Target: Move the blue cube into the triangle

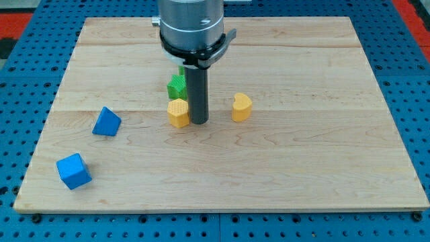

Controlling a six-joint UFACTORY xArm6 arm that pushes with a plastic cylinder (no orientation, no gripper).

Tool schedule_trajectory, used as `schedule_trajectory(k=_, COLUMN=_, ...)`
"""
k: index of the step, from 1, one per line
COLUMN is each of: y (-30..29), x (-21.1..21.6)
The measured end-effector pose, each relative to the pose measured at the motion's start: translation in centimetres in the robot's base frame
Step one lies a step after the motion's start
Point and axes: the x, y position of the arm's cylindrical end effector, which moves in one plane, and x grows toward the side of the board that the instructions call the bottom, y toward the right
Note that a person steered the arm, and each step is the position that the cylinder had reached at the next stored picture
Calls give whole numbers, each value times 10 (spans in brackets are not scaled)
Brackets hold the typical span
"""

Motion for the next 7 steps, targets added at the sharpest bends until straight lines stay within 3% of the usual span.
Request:
schedule_trajectory(k=1, y=-18, x=8)
schedule_trajectory(k=3, y=-119, x=-55)
schedule_trajectory(k=5, y=-93, x=-84)
schedule_trajectory(k=6, y=-133, x=-86)
schedule_trajectory(k=7, y=-94, x=-42)
